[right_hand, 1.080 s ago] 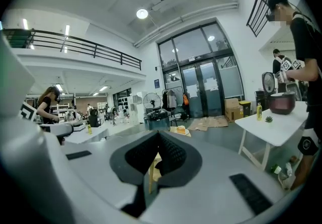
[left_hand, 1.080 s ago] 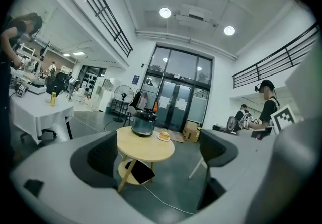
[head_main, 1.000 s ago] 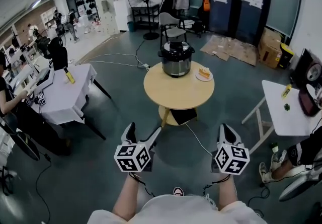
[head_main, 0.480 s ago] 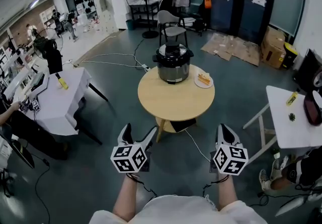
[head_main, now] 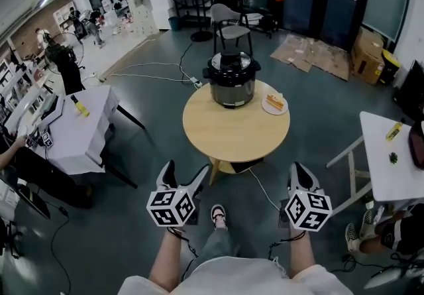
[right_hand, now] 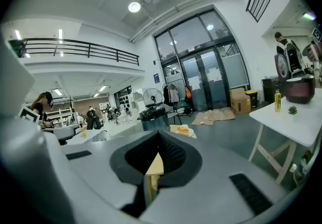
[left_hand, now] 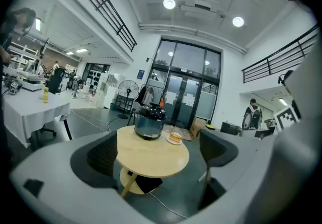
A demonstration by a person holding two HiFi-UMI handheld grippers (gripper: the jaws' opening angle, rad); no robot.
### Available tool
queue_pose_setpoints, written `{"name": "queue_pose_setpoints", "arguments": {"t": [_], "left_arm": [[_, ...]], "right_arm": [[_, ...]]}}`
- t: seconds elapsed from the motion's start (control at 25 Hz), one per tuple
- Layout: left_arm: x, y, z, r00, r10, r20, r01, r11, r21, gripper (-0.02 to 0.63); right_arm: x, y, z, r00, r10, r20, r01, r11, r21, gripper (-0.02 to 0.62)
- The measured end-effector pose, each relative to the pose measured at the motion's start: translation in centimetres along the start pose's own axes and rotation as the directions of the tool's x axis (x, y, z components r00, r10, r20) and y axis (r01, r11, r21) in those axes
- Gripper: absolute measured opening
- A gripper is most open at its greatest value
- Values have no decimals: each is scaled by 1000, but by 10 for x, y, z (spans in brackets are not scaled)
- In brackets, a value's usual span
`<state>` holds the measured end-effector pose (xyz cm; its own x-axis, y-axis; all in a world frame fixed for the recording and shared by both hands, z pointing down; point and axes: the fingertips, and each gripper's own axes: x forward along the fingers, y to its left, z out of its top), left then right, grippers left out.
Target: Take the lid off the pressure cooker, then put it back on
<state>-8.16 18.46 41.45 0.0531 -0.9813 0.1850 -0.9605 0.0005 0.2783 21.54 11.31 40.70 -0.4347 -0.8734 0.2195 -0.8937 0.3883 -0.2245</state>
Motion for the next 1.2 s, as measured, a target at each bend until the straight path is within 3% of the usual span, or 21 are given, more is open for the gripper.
{"name": "queue_pose_setpoints", "arguments": {"t": [0.6,1.2], "left_arm": [[170,43,65,994,-108,-3,108,993,40,497],[328,79,116,969,-246,-34,248,967,54,497]], "right_arm": [[154,-6,55,998,-48,49,45,997,57,0],[288,-9,100,990,-132,60,129,991,44,0]]}}
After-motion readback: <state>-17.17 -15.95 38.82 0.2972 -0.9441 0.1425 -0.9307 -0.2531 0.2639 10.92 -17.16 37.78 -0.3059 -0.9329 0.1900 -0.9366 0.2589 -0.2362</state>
